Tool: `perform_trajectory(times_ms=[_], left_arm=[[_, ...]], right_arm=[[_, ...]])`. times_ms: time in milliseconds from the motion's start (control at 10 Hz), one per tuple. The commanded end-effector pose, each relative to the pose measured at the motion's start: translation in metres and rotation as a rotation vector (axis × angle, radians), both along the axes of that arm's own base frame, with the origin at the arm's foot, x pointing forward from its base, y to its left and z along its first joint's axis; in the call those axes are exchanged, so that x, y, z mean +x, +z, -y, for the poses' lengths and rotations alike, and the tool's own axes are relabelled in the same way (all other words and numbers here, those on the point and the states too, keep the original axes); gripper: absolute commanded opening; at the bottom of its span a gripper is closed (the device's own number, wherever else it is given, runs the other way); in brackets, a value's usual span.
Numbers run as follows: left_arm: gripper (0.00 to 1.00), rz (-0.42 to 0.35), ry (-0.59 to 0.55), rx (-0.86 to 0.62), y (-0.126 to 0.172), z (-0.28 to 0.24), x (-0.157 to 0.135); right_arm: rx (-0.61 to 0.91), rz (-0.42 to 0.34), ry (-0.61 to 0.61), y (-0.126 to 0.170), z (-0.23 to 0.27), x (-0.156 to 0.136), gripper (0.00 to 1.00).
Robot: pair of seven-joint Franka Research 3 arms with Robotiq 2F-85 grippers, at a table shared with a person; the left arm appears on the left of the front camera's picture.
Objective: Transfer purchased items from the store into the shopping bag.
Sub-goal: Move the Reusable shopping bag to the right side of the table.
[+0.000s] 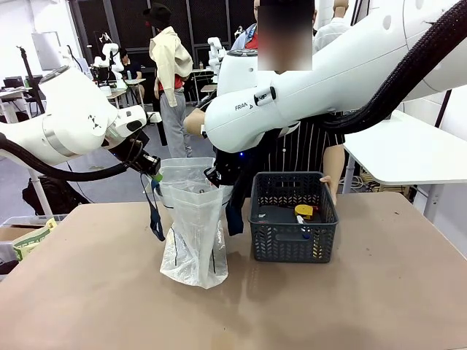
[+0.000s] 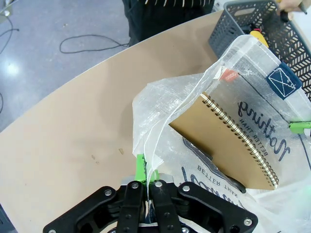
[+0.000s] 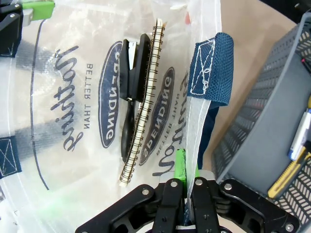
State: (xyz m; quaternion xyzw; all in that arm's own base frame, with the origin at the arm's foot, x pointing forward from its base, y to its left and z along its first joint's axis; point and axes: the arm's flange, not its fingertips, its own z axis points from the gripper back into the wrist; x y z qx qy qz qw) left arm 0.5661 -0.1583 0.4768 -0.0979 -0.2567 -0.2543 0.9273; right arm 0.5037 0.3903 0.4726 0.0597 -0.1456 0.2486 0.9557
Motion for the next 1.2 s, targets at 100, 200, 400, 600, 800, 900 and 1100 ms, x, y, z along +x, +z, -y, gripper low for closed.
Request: perform_trajectory(times_ms=[100,200,400,600,800,900,1100], left_arm=[[0.00,0.001,0.003,0.000,0.0007,-0.0016,0.0006],[0.00,0.001,0.003,0.000,0.0007,-0.0016,0.0006],[0.00,0.001,0.003,0.000,0.0007,-0.0016,0.0006],[0.00,0.001,0.003,0.000,0.0007,-0.0016,0.0006],[0.00,0.001,0.003,0.000,0.0007,-0.0016,0.0006],[0.00,0.001,0.003,0.000,0.0007,-0.0016,0.0006],[0.00,0.001,0.003,0.000,0.0007,-0.0016,0.0006]], right_arm=[[0.000,0.001,-0.001,-0.0013,0.0007,-0.0014,0.00],[0.000,0.001,-0.001,-0.0013,0.0007,-0.0014,0.00],[0.000,0.001,-0.001,-0.0013,0.0007,-0.0014,0.00],[0.000,0.001,-0.001,-0.0013,0.0007,-0.0014,0.00],[0.000,0.001,-0.001,-0.0013,0.0007,-0.0014,0.00],[0.000,0.001,-0.001,-0.0013,0.0007,-0.0014,0.00],[0.000,0.001,-0.001,-0.0013,0.0007,-0.0014,0.00]])
